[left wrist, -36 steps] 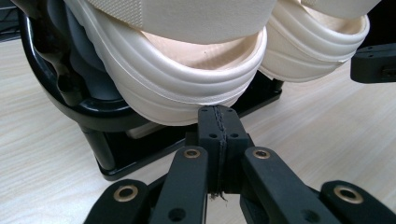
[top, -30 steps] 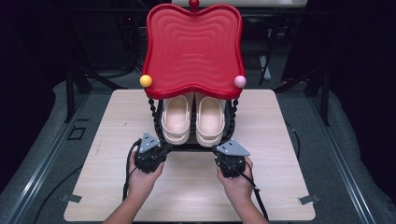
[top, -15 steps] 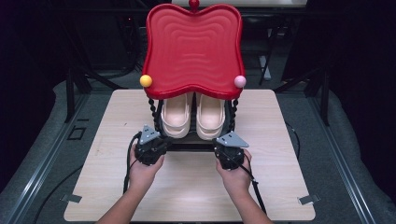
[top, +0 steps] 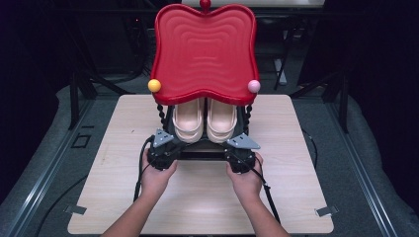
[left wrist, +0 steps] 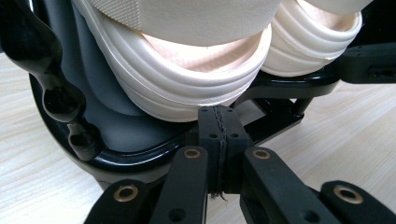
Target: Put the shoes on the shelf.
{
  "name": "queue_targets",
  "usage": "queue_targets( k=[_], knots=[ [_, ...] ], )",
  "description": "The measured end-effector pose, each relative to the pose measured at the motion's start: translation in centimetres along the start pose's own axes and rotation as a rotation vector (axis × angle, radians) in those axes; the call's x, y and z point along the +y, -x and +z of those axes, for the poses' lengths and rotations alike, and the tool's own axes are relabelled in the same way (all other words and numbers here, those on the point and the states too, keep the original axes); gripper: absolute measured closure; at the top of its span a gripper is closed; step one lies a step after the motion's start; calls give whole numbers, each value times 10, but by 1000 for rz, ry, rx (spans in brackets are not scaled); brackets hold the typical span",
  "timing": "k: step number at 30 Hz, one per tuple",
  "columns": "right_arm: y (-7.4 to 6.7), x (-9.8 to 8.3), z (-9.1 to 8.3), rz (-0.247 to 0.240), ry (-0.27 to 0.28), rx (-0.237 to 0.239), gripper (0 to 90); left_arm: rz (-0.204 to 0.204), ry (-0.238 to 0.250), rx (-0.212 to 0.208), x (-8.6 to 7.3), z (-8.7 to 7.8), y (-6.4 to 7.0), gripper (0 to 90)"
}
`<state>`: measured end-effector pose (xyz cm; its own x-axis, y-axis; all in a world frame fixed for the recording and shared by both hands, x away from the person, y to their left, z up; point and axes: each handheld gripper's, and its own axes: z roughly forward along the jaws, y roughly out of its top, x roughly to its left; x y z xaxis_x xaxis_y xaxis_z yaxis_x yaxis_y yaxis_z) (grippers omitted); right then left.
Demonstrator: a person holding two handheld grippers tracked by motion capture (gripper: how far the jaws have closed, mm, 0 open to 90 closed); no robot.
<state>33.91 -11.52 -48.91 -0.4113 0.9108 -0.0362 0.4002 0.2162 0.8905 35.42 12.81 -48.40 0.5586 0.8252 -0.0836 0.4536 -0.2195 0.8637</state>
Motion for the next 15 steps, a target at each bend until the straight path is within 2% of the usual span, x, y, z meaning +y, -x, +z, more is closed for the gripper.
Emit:
queue_targets(
  k=[4, 5, 6, 10, 11, 12, 15],
  knots=[
    [-2, -1, 5, -4, 1, 2, 900, -3, -10, 2, -1, 6, 2, 900],
    [-2, -1, 4, -4, -18, 8, 900, -8, -14, 0, -1, 8, 2, 900],
    [-3, -1, 7, 1, 1, 3, 900, -10, -10, 1, -1, 10, 2, 900],
    [-2, 1, 10, 5, -6, 3, 900, -9, -18, 8, 0, 13, 2, 900],
    [-1, 2, 9, 6, -26, 11, 900, -14, -15, 6, -1, 14, 1, 900],
    [-2, 1, 12, 13, -5, 9, 900, -14, -16, 5, 0, 14, 0, 900],
    [-3, 2, 13, 7, -9, 2, 900, -11, -14, 10, -1, 15, 1, 900]
  ],
)
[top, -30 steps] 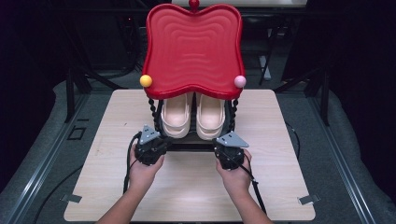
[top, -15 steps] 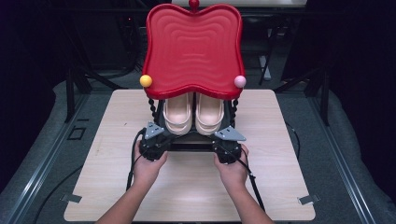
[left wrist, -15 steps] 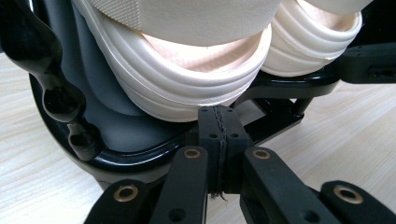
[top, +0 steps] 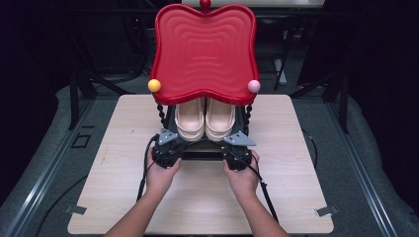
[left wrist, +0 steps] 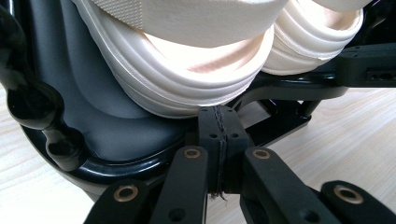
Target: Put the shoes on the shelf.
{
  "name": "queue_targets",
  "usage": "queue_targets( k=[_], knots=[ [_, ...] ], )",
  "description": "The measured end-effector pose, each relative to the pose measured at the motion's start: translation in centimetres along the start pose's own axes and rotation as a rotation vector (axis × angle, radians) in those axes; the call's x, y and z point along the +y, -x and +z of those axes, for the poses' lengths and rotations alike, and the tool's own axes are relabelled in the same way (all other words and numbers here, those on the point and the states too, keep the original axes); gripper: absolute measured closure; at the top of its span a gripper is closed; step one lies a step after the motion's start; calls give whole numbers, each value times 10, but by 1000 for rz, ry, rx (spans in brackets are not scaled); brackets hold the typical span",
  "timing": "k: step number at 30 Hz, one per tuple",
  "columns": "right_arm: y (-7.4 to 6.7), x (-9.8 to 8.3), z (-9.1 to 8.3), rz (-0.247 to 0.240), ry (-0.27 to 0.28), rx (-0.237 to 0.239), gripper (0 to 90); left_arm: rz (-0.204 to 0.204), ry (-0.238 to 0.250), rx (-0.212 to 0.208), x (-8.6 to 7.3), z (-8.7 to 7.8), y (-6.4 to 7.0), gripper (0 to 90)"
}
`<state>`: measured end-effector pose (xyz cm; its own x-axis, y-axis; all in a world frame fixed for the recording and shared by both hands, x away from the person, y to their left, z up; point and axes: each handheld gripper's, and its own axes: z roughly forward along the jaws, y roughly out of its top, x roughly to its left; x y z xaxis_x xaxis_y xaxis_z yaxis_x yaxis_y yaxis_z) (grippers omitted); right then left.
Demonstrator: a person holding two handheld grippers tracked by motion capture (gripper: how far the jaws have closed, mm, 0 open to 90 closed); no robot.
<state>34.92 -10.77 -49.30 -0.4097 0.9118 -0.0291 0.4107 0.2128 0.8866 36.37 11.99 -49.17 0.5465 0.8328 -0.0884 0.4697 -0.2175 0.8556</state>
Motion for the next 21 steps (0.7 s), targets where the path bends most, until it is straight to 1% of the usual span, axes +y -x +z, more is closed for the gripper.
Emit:
queue_targets(
  k=[4, 10, 14, 15, 16, 17, 21],
  knots=[
    [0, 0, 0, -13, 0, -1, 900, 1, 2, 0, 0, 0, 0, 900],
    [-1, -1, 0, -11, 4, -2, 899, 1, 3, 0, -1, -1, 0, 899],
    [-1, -1, -1, -15, 6, -2, 892, -6, 15, 4, -2, -2, -1, 898],
    [0, -1, -3, -15, -16, 4, 890, -7, 12, 3, -2, -3, -2, 897],
    [0, -1, -3, -13, -16, 4, 888, -10, 14, 2, -2, -4, -2, 897],
    [0, -2, -2, -13, 8, -1, 885, -8, 11, 2, -2, -4, -3, 896],
    [1, -2, -3, -14, 9, 0, 880, -11, 24, 2, -3, -8, -4, 891]
  ],
)
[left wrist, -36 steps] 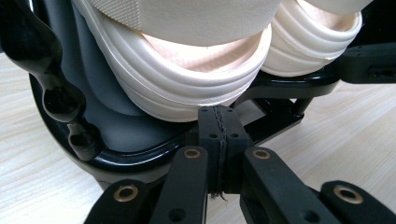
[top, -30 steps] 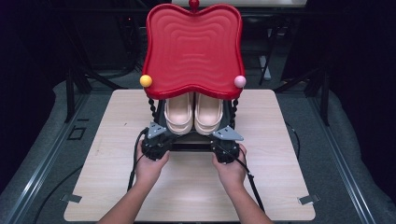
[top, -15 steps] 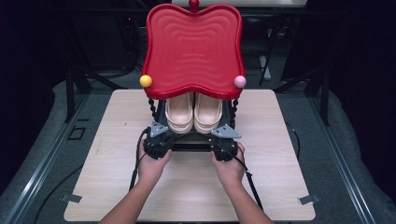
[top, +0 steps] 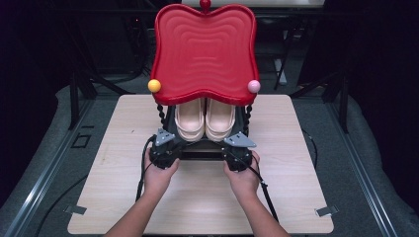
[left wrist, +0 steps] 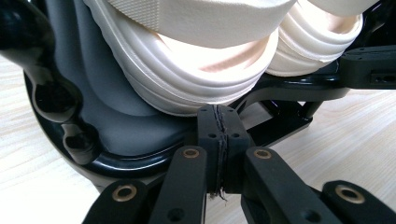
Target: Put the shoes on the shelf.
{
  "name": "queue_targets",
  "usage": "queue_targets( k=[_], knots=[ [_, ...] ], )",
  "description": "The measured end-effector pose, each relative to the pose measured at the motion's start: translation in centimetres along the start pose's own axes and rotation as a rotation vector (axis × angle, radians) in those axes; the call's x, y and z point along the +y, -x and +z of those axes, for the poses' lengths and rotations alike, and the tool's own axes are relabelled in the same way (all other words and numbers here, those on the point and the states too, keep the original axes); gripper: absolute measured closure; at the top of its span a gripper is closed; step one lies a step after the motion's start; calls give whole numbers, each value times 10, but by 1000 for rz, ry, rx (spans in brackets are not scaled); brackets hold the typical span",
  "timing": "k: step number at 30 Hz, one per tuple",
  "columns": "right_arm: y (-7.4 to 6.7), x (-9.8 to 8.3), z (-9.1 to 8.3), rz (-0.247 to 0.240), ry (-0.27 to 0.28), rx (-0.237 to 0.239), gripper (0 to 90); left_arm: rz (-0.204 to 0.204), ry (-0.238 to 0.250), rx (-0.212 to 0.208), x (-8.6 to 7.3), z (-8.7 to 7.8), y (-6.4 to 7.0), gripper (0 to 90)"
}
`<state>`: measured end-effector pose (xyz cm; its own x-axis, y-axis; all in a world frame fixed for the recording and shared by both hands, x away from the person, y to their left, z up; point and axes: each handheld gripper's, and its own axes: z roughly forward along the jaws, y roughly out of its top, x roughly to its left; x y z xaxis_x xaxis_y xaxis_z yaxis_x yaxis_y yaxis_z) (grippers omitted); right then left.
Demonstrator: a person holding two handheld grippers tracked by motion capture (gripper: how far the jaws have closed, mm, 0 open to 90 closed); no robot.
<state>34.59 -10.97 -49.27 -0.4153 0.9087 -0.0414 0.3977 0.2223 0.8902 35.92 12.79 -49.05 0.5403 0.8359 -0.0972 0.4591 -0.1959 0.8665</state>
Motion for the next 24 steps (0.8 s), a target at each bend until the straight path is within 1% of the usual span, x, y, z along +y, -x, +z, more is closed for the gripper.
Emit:
queue_targets(
  k=[6, 7, 9, 12, 13, 14, 15, 18, 19, 21, 23, 24],
  knots=[
    [0, 1, -5, 1, 15, 6, 873, -8, 6, -1, -1, -5, -3, 888],
    [0, 2, -6, -1, 7, 8, 872, -5, 12, 3, -1, -6, -3, 887],
    [0, 2, -8, -4, 17, 10, 868, -5, 14, -2, 0, -9, -3, 882],
    [-1, 2, -12, -14, 17, 17, 861, -6, 18, -6, 0, -14, -3, 868],
    [-2, 2, -14, -16, 20, 20, 859, -4, 20, -8, 0, -16, -3, 860],
    [-2, 3, -17, -21, 7, 23, 856, -5, 27, -9, 0, -18, -4, 850],
    [-2, 2, -17, -27, 29, 20, 852, -4, 28, -7, 0, -20, -4, 839],
    [-2, 2, -23, -35, 27, 26, 827, -10, 38, -20, -2, -28, -5, 811],
    [-1, 1, -24, -43, 32, 26, 826, -8, 38, -23, -3, -30, -6, 804],
    [0, 0, -29, -45, 20, 27, 815, -1, 33, -30, -6, -36, -6, 779],
    [1, -2, -34, -59, 18, 30, 798, 6, 32, -34, -10, -42, -7, 749],
    [2, -3, -37, -59, 23, 31, 789, 1, 31, -38, -12, -44, -8, 738]
  ],
)
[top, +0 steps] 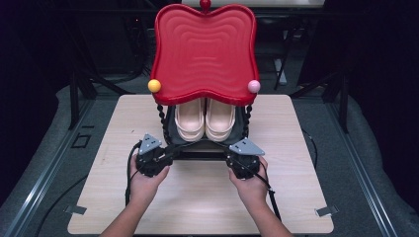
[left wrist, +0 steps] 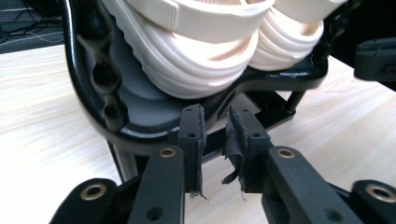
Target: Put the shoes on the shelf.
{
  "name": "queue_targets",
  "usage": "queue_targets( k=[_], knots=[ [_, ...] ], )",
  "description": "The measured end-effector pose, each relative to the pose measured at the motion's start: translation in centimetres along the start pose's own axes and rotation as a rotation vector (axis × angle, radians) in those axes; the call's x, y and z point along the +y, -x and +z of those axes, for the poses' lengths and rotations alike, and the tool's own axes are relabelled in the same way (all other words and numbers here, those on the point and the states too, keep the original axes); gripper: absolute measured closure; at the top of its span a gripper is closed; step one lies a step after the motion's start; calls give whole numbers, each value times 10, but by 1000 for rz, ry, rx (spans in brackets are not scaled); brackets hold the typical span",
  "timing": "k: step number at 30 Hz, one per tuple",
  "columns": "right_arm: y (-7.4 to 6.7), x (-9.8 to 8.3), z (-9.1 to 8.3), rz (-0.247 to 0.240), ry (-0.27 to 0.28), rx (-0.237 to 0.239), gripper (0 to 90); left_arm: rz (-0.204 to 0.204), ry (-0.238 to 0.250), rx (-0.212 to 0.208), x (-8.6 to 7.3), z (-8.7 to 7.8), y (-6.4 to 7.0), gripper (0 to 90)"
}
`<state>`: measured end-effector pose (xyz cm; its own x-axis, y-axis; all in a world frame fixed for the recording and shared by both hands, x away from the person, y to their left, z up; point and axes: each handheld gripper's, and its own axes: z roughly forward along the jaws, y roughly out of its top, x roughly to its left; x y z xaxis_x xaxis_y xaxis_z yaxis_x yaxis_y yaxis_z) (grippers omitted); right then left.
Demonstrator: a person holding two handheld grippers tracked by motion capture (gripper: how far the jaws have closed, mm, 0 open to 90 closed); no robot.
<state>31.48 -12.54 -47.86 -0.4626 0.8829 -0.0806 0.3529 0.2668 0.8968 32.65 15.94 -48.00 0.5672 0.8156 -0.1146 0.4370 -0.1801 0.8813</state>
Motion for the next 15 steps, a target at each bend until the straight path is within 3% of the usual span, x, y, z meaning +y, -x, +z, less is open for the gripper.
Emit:
queue_targets(
  k=[6, 9, 15],
  knots=[
    [0, -12, -16, -23, -14, 11, 719, -4, 13, 4, -17, -20, -3, 658],
    [0, -21, -25, -45, -46, 15, 687, -14, 19, 9, -26, -28, -7, 618],
    [2, -38, -37, -40, -54, 25, 649, -30, 14, 21, -40, -39, -12, 585]
  ],
)
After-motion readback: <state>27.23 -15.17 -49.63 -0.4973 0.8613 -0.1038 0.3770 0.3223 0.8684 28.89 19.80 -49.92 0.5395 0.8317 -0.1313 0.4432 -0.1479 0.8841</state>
